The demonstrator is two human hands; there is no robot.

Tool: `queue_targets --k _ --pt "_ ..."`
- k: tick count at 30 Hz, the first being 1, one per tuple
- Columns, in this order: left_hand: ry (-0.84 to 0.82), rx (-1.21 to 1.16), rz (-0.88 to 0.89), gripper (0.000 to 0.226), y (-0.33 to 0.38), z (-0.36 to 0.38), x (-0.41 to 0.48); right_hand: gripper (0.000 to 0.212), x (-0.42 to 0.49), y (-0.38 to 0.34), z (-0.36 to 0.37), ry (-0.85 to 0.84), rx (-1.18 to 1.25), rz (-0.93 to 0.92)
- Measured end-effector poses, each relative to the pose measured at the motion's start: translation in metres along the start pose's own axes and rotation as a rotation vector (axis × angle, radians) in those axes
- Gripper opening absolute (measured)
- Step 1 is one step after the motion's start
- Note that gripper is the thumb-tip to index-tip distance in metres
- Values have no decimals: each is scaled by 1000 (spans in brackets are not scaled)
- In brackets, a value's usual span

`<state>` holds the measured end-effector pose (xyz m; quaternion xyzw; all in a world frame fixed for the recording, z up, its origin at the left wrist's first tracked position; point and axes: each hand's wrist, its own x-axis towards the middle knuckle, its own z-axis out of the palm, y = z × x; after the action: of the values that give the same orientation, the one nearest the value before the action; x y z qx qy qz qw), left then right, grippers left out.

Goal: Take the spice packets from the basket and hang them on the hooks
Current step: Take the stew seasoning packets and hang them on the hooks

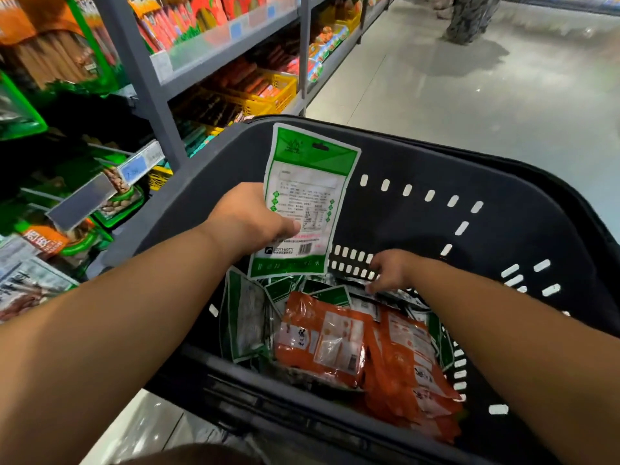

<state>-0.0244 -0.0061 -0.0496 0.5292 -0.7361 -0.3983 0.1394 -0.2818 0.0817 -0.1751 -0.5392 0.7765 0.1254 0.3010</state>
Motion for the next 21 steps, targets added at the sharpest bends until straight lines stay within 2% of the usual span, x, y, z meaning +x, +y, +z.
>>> queue_targets --k 2,4,7,12,17,21 --pt "-9 -9 10 23 -1 1 2 58 6 0 12 -29 -89 -12" --pt "-12 3 21 25 -1 2 3 40 12 0 18 -26 -133 -18" --pt "-9 4 16 25 -2 3 5 34 9 -3 12 5 -82 14" --pt "27 25 -3 20 -3 0 8 29 -15 -6 -12 81 112 -29" --pt "73 8 -39 22 -6 -4 9 26 -44 -5 -44 238 209 -74" --pt "98 -18 -66 22 -9 -8 11 23 -66 -3 -67 358 499 -72"
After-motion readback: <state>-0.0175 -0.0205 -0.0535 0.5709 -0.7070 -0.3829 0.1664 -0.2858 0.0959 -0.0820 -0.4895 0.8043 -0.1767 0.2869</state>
